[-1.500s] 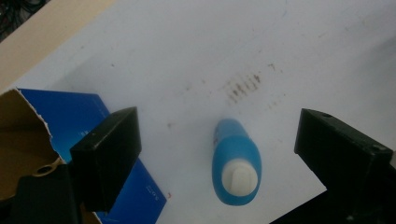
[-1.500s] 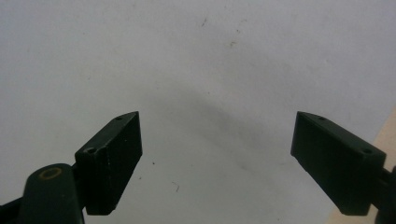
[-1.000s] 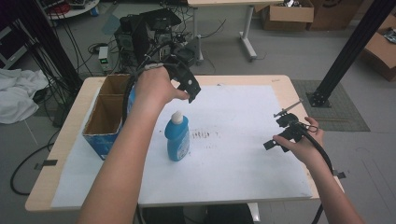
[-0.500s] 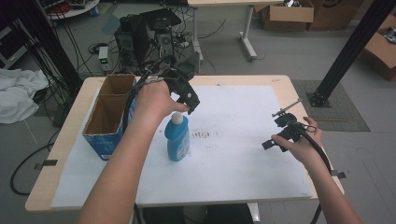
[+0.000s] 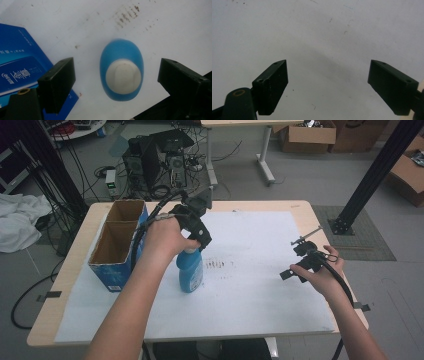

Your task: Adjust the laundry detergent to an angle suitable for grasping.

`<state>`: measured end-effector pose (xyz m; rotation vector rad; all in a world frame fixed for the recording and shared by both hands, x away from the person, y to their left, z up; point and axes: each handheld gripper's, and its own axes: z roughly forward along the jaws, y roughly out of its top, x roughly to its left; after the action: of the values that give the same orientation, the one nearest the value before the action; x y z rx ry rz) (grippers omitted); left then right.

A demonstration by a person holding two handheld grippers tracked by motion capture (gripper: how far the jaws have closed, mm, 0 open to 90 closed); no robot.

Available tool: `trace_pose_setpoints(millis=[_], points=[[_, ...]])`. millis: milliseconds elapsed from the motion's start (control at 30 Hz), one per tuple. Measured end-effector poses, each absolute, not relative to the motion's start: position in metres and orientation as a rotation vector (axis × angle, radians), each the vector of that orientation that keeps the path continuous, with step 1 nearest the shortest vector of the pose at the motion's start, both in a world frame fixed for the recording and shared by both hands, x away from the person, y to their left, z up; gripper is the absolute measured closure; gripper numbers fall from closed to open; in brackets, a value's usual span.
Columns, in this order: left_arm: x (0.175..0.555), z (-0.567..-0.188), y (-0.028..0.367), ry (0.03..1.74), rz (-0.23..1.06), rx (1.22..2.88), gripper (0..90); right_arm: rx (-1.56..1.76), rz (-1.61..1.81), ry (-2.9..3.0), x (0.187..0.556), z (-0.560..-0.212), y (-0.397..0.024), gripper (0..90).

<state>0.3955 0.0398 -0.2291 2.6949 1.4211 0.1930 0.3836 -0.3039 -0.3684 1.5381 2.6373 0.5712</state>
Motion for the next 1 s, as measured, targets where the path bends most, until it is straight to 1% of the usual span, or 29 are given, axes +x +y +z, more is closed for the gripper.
trace_pose_setpoints(millis=[1000], points=[[0.39, -0.269, 0.038, 1.454, 0.144, 2.711, 15.3, 1.527, 0.578, 2.647, 0.382, -0.372, -0.297, 16.6]])
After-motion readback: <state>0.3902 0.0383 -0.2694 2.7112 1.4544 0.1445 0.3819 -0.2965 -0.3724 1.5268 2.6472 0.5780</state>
